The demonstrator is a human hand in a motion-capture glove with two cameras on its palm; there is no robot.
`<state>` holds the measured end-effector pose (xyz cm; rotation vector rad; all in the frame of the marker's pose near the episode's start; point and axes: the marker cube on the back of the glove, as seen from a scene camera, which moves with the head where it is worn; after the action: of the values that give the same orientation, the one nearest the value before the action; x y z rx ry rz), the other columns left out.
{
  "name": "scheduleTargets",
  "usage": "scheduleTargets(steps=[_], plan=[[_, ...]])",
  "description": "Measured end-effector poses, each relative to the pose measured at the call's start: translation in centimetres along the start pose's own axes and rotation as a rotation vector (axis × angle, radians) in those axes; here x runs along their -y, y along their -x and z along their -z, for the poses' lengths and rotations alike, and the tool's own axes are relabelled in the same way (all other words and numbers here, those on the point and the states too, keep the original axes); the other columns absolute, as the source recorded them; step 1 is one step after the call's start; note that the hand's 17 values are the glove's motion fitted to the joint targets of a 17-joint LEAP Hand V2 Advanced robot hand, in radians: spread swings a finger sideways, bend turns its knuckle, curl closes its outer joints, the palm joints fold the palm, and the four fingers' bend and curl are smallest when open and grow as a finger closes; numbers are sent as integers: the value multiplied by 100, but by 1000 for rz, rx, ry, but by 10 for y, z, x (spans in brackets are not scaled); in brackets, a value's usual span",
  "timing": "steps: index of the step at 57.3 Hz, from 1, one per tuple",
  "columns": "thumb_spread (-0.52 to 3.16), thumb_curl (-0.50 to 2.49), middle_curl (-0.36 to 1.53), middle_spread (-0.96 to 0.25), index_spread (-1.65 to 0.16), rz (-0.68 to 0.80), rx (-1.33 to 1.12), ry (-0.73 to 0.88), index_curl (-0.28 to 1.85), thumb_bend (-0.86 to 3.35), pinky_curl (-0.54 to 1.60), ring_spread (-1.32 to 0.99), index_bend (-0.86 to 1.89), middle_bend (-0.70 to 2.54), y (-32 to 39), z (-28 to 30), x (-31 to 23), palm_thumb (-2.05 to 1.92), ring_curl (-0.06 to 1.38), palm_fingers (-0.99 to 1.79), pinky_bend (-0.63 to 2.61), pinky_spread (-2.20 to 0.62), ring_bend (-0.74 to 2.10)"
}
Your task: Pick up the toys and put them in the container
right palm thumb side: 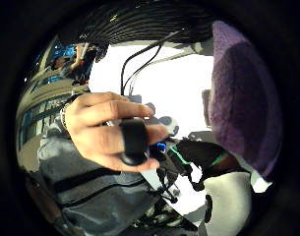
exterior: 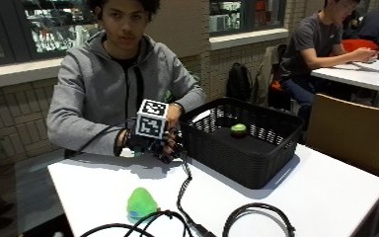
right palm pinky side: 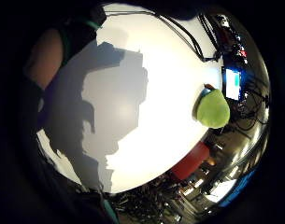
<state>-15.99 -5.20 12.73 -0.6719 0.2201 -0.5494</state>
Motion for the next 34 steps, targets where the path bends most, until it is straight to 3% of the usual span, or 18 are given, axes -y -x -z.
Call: scheduleTargets(steps=[6, 16, 20, 28, 34], plan=[[124, 33, 28, 8, -21, -11, 40, -66, 24, 3, 42, -10, 10, 10, 0, -4, 2, 26, 38, -8, 90, -2, 39], [138, 39, 23, 6, -23, -32, 66, -193, 33, 16, 41, -14, 35, 9, 7, -10, 5, 50, 42, 27, 98, -8, 60], [143, 42, 21, -3, -23, -37, 25, -244, 36, 22, 42, -16, 37, 8, 7, -9, 5, 59, 46, 33, 102, -12, 74], [138, 50, 32, -9, -23, -41, 20, -321, 38, 28, 40, -23, 29, 41, 2, 6, -7, 75, 50, 68, 103, -24, 81], [125, 57, 35, -14, -23, -71, 27, -394, 43, 27, 40, -28, 34, 45, -8, 39, -22, 80, 52, 75, 102, -31, 83]])
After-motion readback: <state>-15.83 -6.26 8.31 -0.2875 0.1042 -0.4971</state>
